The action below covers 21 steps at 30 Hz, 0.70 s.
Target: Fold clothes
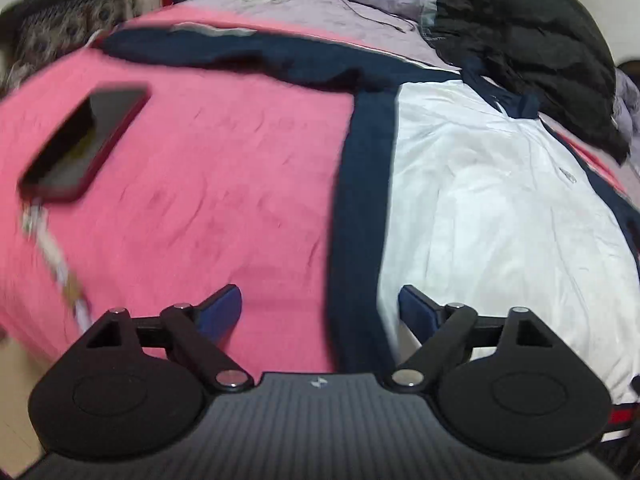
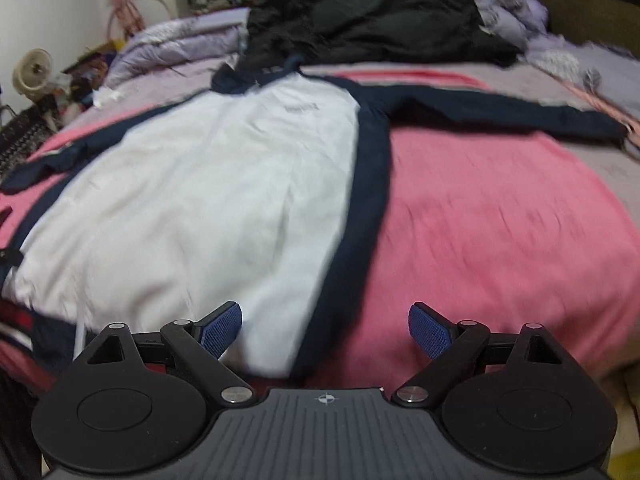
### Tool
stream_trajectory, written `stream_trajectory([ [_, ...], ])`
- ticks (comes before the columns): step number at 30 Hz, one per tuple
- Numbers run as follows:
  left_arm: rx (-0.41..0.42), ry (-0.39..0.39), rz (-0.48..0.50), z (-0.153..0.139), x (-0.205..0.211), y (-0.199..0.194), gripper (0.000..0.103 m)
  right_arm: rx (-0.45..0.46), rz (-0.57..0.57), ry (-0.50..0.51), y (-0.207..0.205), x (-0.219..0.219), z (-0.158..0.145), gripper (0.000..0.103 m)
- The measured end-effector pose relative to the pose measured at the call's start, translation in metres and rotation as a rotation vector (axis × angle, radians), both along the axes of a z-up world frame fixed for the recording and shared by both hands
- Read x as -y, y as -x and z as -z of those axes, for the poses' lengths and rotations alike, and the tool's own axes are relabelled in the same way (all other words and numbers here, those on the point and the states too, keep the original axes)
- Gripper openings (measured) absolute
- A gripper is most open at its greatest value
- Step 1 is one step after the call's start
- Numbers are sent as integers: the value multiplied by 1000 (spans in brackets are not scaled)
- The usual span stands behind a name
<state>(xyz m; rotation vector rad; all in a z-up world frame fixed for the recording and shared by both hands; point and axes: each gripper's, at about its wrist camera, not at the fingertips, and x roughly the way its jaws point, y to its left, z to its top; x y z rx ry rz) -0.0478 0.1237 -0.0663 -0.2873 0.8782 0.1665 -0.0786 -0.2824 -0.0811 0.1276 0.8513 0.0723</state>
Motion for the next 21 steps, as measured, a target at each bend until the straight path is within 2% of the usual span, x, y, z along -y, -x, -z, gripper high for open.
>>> stream_trajectory([
  [3,-11,-80,58,5,18,3,98,-41,-1,-111,6,3,7,92],
  [5,-22,-123,81,8,31,7,97,-75,-2,-186,5,-1,14,91],
  [6,-13,-116,77,7,32,9,86,-94,-3,-229,5,-3,16,83],
  [7,-3,-109,74,6,32,12,78,-113,-4,-273,5,-5,19,57],
  [8,9,-99,73,2,32,22,59,-126,-6,-299,5,-7,20,49],
  [9,13,-76,85,-1,32,20,35,-128,-6,-283,6,-9,16,41],
  [10,13,-38,99,-4,30,22,26,-126,-12,-267,8,-11,10,24],
  [11,9,-25,118,-7,31,24,24,-116,-28,-246,11,-10,0,20],
  [12,4,-15,141,-11,31,26,24,-104,-42,-223,15,-7,-9,19],
  [15,-27,-59,248,-4,40,32,24,-80,-80,-152,25,0,-33,19],
  [18,-28,-116,310,3,48,40,28,-160,-90,-74,24,-1,-13,22],
  [20,-15,-150,331,-2,48,44,38,-207,-94,-29,24,-2,-1,25],
  [21,-13,-129,325,-6,39,44,40,-210,-92,-28,25,1,1,32],
])
